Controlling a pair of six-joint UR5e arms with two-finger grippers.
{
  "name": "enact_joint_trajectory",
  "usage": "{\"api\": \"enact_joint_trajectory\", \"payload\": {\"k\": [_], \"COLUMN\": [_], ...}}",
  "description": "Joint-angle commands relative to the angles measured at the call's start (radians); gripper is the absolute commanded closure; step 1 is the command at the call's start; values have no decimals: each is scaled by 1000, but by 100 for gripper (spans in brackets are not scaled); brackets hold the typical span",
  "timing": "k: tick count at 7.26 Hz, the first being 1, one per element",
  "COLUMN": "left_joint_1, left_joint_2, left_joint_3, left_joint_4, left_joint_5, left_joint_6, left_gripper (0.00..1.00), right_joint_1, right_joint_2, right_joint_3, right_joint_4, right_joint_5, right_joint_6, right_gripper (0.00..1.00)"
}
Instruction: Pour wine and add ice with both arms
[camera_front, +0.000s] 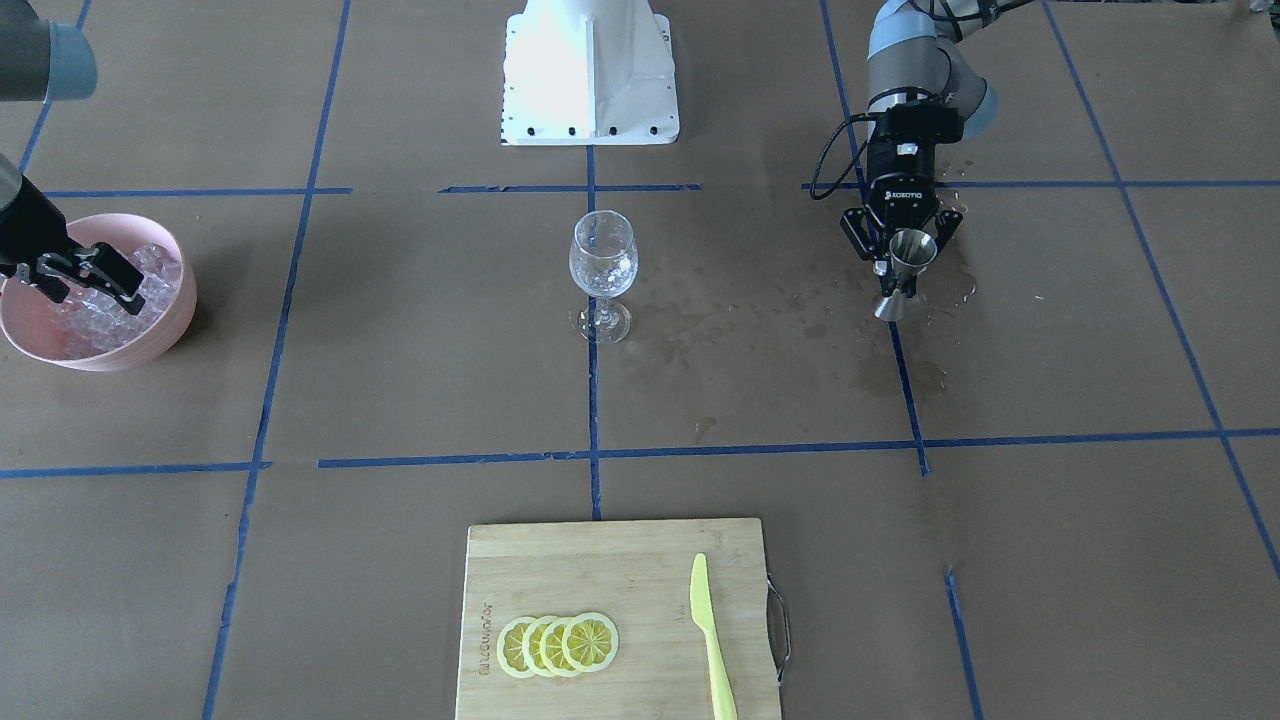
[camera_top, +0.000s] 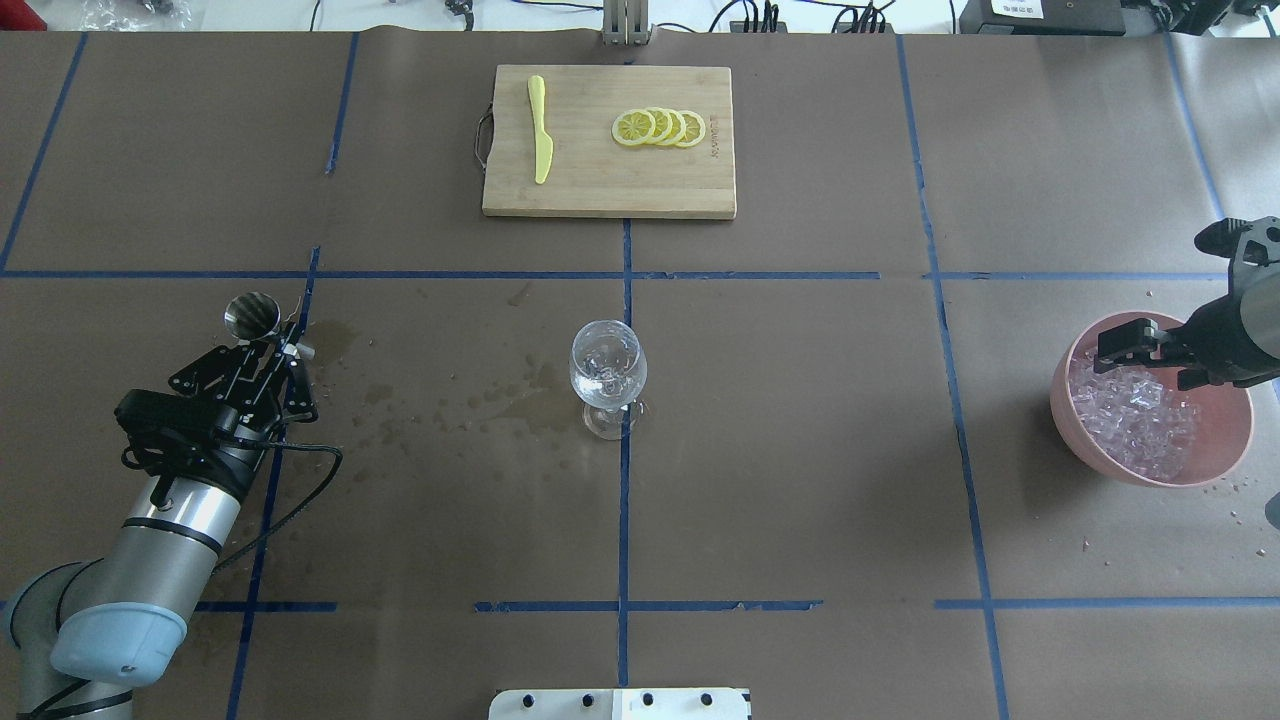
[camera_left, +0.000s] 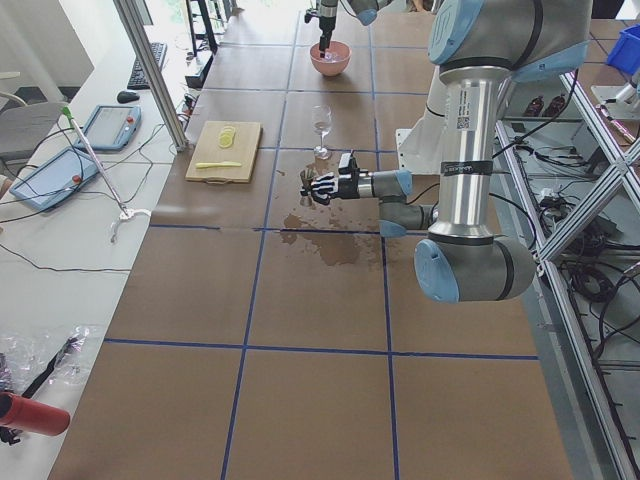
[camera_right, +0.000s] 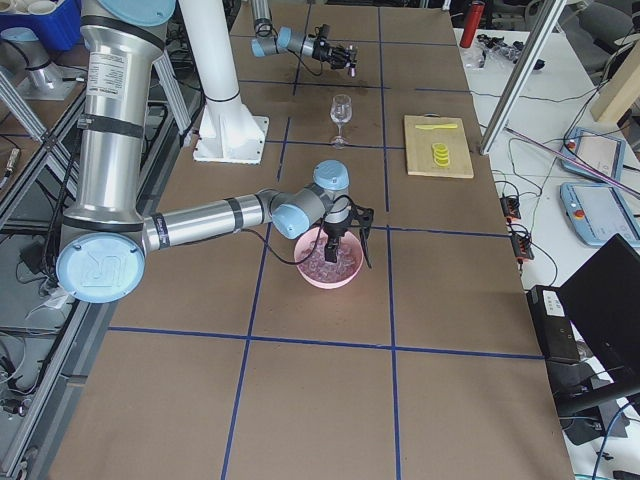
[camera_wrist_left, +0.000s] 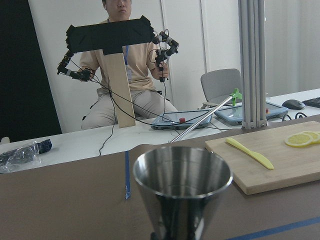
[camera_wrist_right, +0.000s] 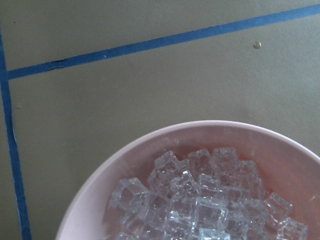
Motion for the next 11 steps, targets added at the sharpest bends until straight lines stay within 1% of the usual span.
{"api": "enact_joint_trajectory", "payload": {"k": [1,2,3,4,7,8,9,10,11], "left_joint_1": [0,0,0,0,-2,-2,-2,-2,-2], "left_joint_2": [0,0,0,0,0,0,0,0,0], "left_joint_3": [0,0,0,0,0,0,0,2,0], "left_joint_4": [2,2,0,2,2,2,2,2,0], "left_joint_5": [-5,-5,-5,-6,-14,-14,-14,-16,-19], "left_joint_6": [0,0,0,0,1,2,2,2,0], "left_gripper": [100,100,100,100,100,100,100,100,100], "right_joint_1": [-8,-8,-8,-8,-8,-8,-8,-8,-8], "right_joint_2": [-12,-12,-12,-12,-12,-12,-10,-10,-10], "right_joint_3": [-6,-13,-15,-16,-19,-19,-19,-19,-18], "right_joint_4": [-1,-1,-1,-1,-1,-1,-1,-1,1], "right_joint_5": [2,2,0,0,0,0,0,0,-1], "right_joint_6": [0,0,0,0,0,0,-1,-3,-8], "right_gripper": [4,8,16,29,46,63,84,97,100]}}
